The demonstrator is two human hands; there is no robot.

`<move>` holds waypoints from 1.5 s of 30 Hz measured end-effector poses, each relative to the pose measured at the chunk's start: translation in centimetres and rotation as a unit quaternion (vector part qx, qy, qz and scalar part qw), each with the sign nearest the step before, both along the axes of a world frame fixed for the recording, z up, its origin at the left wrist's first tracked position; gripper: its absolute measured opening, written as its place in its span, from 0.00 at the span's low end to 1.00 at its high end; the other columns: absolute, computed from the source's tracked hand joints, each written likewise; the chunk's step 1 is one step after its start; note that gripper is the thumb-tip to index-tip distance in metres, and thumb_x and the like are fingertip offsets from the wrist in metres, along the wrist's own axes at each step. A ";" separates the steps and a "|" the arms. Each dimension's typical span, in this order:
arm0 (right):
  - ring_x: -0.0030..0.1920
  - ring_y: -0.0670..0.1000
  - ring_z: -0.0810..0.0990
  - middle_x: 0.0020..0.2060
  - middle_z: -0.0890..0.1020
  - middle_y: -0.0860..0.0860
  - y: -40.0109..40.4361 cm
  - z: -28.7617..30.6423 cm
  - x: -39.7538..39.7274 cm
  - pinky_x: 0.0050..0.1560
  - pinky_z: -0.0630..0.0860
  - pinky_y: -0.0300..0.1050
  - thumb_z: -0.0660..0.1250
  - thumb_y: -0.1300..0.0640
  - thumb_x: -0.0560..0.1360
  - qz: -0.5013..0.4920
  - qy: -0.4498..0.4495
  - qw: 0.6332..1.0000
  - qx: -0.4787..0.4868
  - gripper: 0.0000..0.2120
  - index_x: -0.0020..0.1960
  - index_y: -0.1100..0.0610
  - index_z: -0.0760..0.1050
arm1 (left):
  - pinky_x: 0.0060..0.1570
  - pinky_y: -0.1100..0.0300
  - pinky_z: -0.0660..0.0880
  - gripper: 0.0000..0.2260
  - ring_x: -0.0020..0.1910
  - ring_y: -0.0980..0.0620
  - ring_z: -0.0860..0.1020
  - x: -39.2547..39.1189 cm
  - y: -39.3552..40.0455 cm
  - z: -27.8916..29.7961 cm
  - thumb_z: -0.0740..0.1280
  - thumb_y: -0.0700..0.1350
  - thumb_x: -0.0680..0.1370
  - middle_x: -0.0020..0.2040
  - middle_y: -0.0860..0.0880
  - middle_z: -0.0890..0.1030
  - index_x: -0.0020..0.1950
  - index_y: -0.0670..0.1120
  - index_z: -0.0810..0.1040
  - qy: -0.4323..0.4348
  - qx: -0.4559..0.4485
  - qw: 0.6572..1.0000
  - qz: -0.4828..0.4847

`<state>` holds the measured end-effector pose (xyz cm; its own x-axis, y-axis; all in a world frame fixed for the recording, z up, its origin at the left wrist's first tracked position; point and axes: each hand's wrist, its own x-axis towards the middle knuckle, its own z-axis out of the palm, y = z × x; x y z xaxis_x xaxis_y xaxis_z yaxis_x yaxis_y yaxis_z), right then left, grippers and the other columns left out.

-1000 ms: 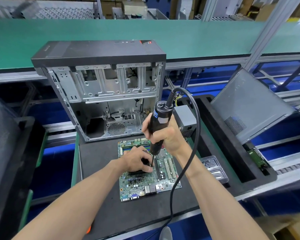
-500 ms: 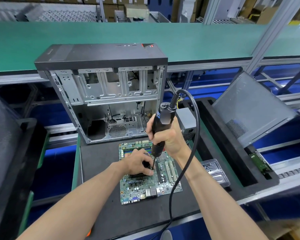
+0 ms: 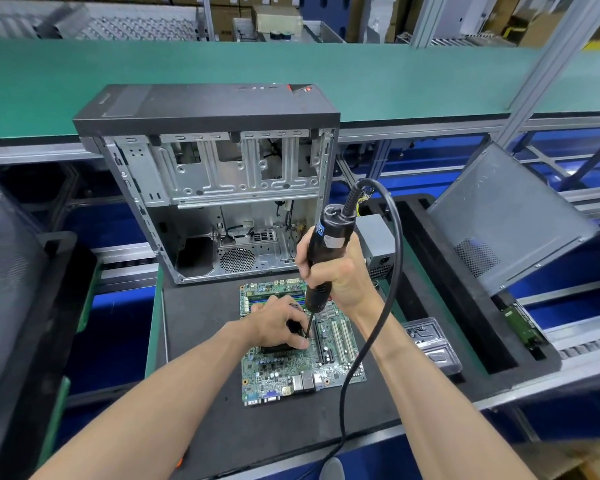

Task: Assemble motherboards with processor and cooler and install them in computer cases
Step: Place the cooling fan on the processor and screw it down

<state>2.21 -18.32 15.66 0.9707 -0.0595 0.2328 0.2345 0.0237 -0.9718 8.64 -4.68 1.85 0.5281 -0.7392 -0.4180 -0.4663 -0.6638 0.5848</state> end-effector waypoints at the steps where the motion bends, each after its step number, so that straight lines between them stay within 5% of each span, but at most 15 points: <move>1: 0.30 0.55 0.69 0.27 0.74 0.57 0.2 0.1 0.0 0.29 0.64 0.53 0.62 0.70 0.52 0.005 0.000 1.000 -0.001 0.12 0.33 0.59 0.75 | 0.61 0.46 0.58 0.10 0.60 0.51 0.63 0.0 0.0 -0.1 0.75 0.61 0.72 0.60 0.56 0.70 0.51 0.62 0.82 -0.001 0.000 1.000 -0.001; 11: 0.29 0.57 0.66 0.26 0.72 0.62 0.6 0.2 0.3 0.29 0.62 0.55 0.61 0.72 0.53 0.020 -0.002 1.000 0.004 0.14 0.36 0.62 0.78 | 0.56 0.48 0.56 0.10 0.56 0.52 0.62 0.2 0.0 -0.9 0.74 0.63 0.71 0.49 0.64 0.67 0.49 0.64 0.80 -0.003 -0.006 1.000 -0.006; 18: 0.28 0.55 0.72 0.27 0.77 0.57 -0.7 1.9 1.7 0.35 0.70 0.43 0.62 0.71 0.51 -0.026 -0.019 0.998 0.062 0.14 0.36 0.73 0.72 | 0.55 0.49 0.59 0.15 0.57 0.50 0.65 0.1 0.4 -0.5 0.74 0.60 0.71 0.52 0.57 0.70 0.53 0.63 0.73 0.013 -0.034 0.999 0.001; 22: 0.27 0.54 0.70 0.26 0.76 0.58 0.6 3.2 3.6 0.31 0.68 0.43 0.61 0.70 0.51 -0.034 -0.055 0.995 0.079 0.13 0.34 0.63 0.77 | 0.66 0.47 0.68 0.23 0.66 0.50 0.72 0.7 2.1 0.3 0.70 0.41 0.74 0.64 0.52 0.74 0.63 0.57 0.66 0.173 -0.139 0.970 0.100; 26: 0.27 0.53 0.70 0.25 0.76 0.58 2.5 3.1 4.8 0.32 0.67 0.42 0.61 0.72 0.51 -0.034 -0.056 0.995 0.077 0.15 0.33 0.59 0.78 | 0.63 0.58 0.71 0.29 0.63 0.59 0.77 1.4 5.0 -0.7 0.57 0.25 0.67 0.61 0.52 0.79 0.61 0.50 0.74 0.125 -0.235 0.935 0.236; 34: 0.28 0.53 0.69 0.25 0.75 0.58 5.3 2.5 6.0 0.31 0.66 0.43 0.60 0.72 0.52 -0.022 -0.043 0.996 0.071 0.14 0.33 0.61 0.78 | 0.47 0.68 0.75 0.10 0.40 0.62 0.81 1.5 8.0 -3.2 0.75 0.37 0.74 0.41 0.55 0.85 0.45 0.53 0.86 0.025 -0.200 0.931 0.305; 40: 0.28 0.54 0.68 0.25 0.74 0.60 6.2 1.8 5.8 0.30 0.65 0.45 0.60 0.72 0.51 -0.023 -0.011 0.998 0.058 0.13 0.34 0.63 0.77 | 0.45 0.71 0.73 0.12 0.40 0.61 0.81 1.1 8.4 -3.1 0.79 0.38 0.70 0.38 0.56 0.85 0.38 0.55 0.84 0.012 -0.222 0.925 0.307; 45: 0.29 0.54 0.69 0.26 0.74 0.60 6.4 1.3 5.8 0.30 0.65 0.44 0.61 0.71 0.51 -0.029 -0.002 0.999 0.040 0.13 0.34 0.62 0.77 | 0.47 0.62 0.79 0.11 0.40 0.54 0.84 1.0 8.0 -3.2 0.81 0.38 0.68 0.36 0.53 0.85 0.35 0.53 0.84 0.009 -0.224 0.921 0.319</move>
